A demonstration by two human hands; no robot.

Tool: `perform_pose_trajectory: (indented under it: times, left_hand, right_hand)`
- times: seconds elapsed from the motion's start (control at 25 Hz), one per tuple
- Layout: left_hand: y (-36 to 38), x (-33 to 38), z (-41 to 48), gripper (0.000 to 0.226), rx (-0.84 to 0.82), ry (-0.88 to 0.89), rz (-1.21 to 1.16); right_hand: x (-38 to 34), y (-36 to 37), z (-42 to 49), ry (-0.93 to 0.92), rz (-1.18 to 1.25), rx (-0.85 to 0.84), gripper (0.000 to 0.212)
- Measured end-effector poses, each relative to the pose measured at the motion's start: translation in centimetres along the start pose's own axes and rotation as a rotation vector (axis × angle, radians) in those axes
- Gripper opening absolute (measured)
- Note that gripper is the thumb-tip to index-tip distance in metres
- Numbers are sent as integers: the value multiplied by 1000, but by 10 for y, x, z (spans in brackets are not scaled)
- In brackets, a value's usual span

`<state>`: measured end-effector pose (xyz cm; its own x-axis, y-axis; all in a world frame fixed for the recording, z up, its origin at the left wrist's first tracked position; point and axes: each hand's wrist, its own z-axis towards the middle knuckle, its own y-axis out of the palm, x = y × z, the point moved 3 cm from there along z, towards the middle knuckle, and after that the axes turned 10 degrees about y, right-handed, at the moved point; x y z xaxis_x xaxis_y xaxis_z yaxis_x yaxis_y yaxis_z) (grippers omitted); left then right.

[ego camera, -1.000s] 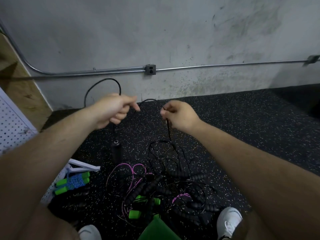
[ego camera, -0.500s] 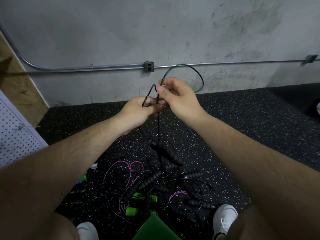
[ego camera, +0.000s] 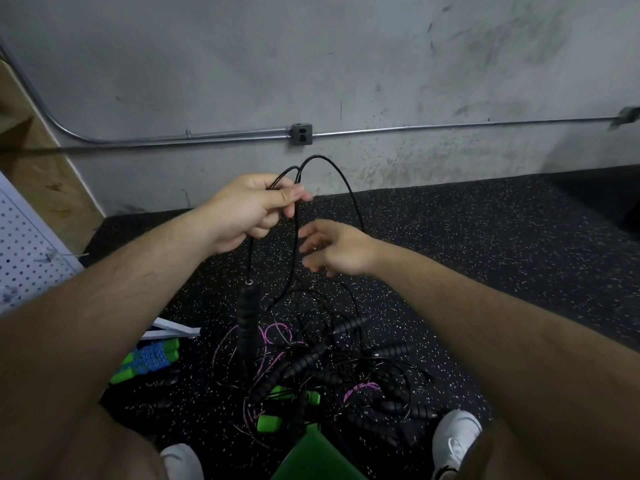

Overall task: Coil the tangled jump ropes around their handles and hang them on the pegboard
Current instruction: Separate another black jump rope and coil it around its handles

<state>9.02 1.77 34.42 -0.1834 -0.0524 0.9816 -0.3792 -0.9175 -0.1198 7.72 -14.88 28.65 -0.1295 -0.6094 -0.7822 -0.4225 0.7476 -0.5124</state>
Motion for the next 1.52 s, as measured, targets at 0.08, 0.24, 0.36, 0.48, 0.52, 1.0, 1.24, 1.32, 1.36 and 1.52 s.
perform_pose_trajectory:
  times: [0.08, 0.24, 0.36, 0.48, 0.52, 1.0, 1.24, 1.32, 1.36, 1.52]
  left_hand:
    - [-1, 5, -2, 17, 4, 16, -47]
    - [-12, 9, -3, 17, 34, 21, -34]
    - [-22, 9, -5, 18, 60, 28, -83]
    - [-25, 15, -5, 18, 74, 68, -134]
    - [-25, 17, -5, 18, 79, 83, -149]
    - [-43, -7, 2, 21, 306, -68, -5]
    - [-58, -37, 8, 19, 374, -272, 324]
    - [-57, -50, 7, 20, 284, -380, 400]
    - [-55, -54, 6, 17, 242, -423, 433]
    - [-41, -68, 1, 14, 172, -541, 489]
  right_hand:
    - [-5, 10, -1, -22, -46, -88, 32]
    - [-8, 20, 1, -52, -197, -91, 15]
    - [-5, 19, 2, -21, -287, 1, 18]
    - [1, 17, 2, 55, -358, 23, 24]
    - [4, 14, 3, 67, -374, 34, 24]
    - [9, -33, -4, 91, 89, 295, 29]
    - [-6, -48, -14, -143, 237, 487, 21]
    - [-12, -48, -14, -217, 332, 542, 21]
    - [-16, -47, -16, -239, 377, 555, 23]
    - [-32, -43, -20, -253, 663, 544, 38]
